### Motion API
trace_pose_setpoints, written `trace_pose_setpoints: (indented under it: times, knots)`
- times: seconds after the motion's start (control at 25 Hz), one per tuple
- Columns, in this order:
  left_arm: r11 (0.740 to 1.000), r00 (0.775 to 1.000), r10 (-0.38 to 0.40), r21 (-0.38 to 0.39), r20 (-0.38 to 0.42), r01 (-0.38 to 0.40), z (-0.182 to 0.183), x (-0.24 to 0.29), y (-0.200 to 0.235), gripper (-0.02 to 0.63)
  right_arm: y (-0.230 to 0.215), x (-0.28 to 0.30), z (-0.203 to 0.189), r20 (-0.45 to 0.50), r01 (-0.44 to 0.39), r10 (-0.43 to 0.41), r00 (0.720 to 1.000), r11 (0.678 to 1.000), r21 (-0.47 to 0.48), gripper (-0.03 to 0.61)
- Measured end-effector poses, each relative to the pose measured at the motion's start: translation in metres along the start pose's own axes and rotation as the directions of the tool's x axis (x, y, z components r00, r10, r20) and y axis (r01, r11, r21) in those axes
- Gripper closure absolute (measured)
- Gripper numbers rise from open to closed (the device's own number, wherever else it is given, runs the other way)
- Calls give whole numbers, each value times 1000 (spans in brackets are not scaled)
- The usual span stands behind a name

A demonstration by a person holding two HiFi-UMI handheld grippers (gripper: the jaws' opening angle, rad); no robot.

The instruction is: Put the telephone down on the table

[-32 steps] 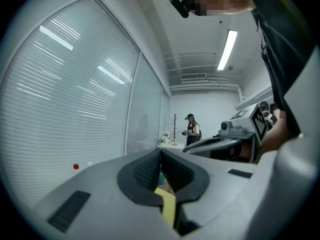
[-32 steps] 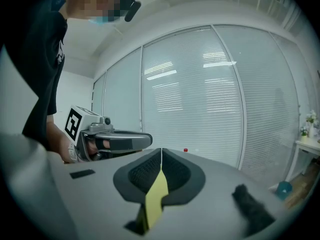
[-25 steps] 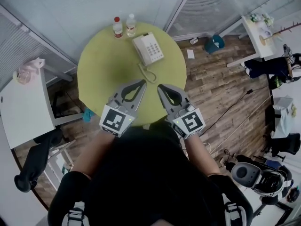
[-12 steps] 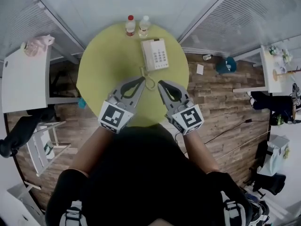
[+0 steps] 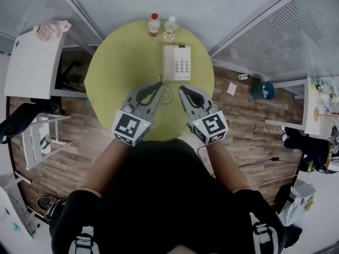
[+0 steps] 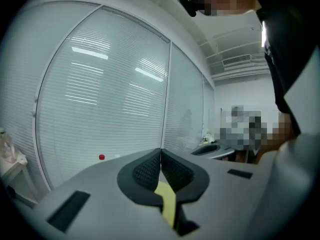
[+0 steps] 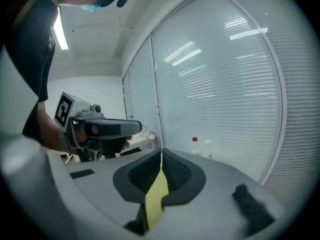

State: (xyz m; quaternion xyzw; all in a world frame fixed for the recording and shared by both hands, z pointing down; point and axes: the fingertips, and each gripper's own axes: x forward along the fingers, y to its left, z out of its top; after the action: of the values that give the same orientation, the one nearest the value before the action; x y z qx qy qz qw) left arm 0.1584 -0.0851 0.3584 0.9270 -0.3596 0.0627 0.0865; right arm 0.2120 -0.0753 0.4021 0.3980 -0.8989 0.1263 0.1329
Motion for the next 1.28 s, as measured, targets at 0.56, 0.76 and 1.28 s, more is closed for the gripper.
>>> trace_pose_setpoints:
  times: [0.56, 0.76, 1.28]
  knots:
    - [986, 986, 164, 4, -13, -164, -49, 36, 31, 601, -53, 68, -60, -131, 47, -40, 991, 998, 50, 558]
    - [991, 992, 130, -34, -6, -130, -82, 60, 49, 601, -74, 99, -84, -164, 123, -108, 980, 989, 84, 558]
    - [991, 992, 122, -48, -33, -123, -150, 94, 87, 601, -111, 154, -159, -345, 311, -239, 908, 935, 171, 555]
